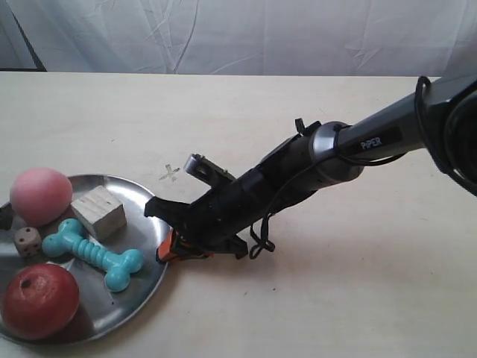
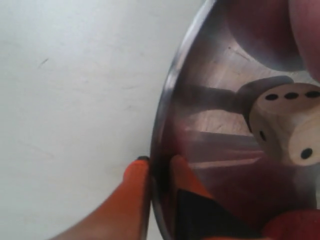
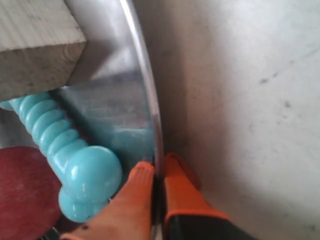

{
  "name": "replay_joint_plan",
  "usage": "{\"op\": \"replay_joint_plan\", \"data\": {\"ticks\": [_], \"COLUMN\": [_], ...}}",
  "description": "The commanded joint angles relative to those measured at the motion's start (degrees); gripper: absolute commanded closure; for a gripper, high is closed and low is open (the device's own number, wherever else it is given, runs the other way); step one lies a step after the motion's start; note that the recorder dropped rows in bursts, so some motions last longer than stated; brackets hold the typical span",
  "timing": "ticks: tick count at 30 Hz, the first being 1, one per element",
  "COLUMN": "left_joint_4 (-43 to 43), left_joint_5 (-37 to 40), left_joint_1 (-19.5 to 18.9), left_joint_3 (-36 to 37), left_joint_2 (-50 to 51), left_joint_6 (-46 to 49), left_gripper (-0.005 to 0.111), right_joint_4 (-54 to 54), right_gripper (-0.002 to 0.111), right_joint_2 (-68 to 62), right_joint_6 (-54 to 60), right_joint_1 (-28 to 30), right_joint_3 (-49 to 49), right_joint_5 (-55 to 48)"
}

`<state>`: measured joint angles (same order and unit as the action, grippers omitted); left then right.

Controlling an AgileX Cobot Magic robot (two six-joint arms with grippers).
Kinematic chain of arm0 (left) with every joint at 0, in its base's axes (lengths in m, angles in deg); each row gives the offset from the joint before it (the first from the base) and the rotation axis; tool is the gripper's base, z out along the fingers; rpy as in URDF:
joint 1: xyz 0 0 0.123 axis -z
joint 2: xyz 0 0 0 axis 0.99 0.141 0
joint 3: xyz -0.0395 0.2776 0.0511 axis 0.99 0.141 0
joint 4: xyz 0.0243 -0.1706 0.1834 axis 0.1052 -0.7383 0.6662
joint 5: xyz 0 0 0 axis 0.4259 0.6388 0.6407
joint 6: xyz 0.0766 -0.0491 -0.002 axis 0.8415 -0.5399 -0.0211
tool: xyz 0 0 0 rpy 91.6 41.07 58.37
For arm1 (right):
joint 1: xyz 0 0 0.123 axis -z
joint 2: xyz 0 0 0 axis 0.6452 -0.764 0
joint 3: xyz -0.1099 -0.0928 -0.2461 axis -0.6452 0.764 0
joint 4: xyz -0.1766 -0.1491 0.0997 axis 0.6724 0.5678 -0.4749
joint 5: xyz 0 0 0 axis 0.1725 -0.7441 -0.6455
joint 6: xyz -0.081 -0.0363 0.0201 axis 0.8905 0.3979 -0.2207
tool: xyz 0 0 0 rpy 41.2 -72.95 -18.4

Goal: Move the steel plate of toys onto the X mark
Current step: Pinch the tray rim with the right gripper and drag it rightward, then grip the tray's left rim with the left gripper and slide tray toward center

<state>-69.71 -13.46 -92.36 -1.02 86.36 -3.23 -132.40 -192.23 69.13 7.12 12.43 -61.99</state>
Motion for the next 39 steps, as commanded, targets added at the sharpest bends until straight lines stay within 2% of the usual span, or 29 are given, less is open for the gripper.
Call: {"op": "replay_joint_plan", "data": {"ticks": [1, 6, 11, 16, 24, 32, 39], "left_joint_4": [-11.76, -12.50, -12.13, -11.86, -11.97, -10.32, -8.95], "left_joint_5": [5.99, 5.71, 5.71, 7.11, 16.36, 19.83, 21.65], "left_joint_1": [4.39, 7.99, 10.61, 12.91, 18.57, 23.65, 23.67], "left_joint_3": [-3.88, -10.61, -19.71, -30.68, -48.21, -52.93, -52.93], "left_joint_2": [-0.04, 2.65, 10.56, 19.62, 32.10, 38.78, 38.76], "left_joint_6": [0.77, 0.77, 0.77, 0.77, 1.79, 1.82, -0.44], "left_gripper": [0.107, 0.107, 0.107, 0.107, 0.107, 0.107, 0.104], "right_joint_4": [-2.52, -1.95, 1.94, 15.29, 30.74, 38.42, 40.12], "right_gripper": [0.109, 0.109, 0.109, 0.109, 0.109, 0.109, 0.109], "right_joint_2": [2.85, 2.85, 2.85, 2.12, -3.81, -5.86, -5.86], "right_joint_6": [0.88, -0.68, -3.98, -12.78, -25.09, -27.82, -27.82], "right_joint_1": [0.51, 4.13, 7.90, 11.14, 15.10, 15.25, 15.34], "right_joint_3": [-1.00, -2.02, -8.04, -16.42, -23.39, -23.65, -23.75], "right_joint_5": [-11.35, -12.20, -11.87, -7.06, -9.38, -10.80, -11.97]}}
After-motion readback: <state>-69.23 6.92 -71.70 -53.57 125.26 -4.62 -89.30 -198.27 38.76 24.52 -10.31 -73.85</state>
